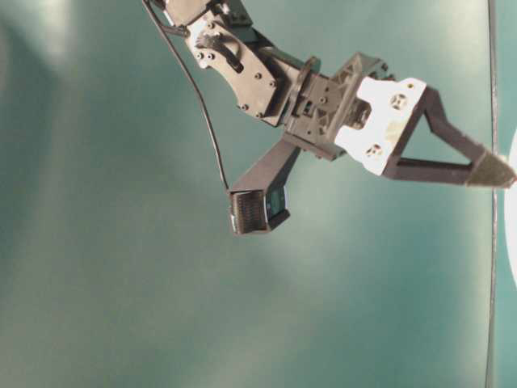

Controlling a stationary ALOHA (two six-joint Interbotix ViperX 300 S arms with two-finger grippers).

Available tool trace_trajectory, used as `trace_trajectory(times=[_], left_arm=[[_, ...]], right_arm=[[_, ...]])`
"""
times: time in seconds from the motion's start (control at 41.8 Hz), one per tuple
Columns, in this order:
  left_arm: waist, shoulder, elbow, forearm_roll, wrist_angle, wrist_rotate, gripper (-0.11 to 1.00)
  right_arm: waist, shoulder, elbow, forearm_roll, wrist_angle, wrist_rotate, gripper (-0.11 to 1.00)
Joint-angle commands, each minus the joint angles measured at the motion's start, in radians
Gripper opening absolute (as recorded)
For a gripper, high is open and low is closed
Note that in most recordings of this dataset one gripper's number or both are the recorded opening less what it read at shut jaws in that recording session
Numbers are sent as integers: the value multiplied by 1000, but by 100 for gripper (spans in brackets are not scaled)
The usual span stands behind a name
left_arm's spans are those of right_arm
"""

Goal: Scoop the yellow hexagonal prism block from the bowl with a spoon using the right arm.
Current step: 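Push the spoon under the yellow hexagonal block in the bowl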

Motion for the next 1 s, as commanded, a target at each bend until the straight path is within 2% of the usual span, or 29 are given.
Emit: trace_trajectory(times=[0.0, 0.98], left_arm=[[3, 8, -9, 3, -11, 2, 0], [3, 8, -9, 3, -9, 0, 0]], right_arm=[[3, -18, -25, 9, -15, -2, 23], [3, -48, -29, 28, -67, 2, 23]])
